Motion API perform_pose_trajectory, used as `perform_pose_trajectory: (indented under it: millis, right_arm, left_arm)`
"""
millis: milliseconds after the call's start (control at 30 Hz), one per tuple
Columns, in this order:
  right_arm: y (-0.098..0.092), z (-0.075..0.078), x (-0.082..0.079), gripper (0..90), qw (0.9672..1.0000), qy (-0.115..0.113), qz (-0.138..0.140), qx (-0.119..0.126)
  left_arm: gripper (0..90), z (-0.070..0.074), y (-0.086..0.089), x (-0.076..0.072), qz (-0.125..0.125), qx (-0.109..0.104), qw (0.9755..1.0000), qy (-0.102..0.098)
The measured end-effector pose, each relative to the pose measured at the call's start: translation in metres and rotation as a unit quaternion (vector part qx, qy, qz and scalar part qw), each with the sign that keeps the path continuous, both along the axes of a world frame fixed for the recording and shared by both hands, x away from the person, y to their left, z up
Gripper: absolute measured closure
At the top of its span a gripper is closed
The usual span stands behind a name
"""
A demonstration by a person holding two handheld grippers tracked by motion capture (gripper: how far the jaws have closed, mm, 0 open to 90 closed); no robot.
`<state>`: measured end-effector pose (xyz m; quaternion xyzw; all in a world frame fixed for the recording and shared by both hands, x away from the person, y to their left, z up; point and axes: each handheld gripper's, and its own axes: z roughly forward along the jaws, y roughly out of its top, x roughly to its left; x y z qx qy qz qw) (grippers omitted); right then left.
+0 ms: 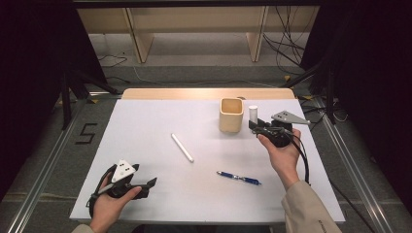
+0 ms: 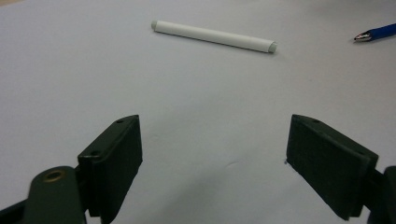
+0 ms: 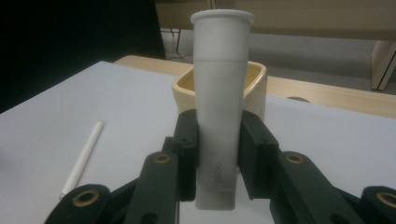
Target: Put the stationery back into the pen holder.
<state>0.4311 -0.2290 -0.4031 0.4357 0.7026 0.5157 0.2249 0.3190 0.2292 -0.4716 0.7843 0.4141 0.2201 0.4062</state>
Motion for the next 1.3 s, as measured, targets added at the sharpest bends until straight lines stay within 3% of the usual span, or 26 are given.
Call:
perform_pose_trajectory:
  millis: [967, 1300]
  right_arm:
    - [0.014, 0.01, 0.013, 71.1, 0.9995, -0.028, -0.013, 0.008]
    - [0.023, 0.019, 0.023, 71.1, 0.9992, -0.038, -0.013, 0.007]
  left_arm:
    - [18.4, -0.001, -0.002, 0.0, 0.0, 0.0, 1.0, -0.001]
    - [18.5, -0.001, -0.002, 0.0, -0.002, 0.001, 1.0, -0.002]
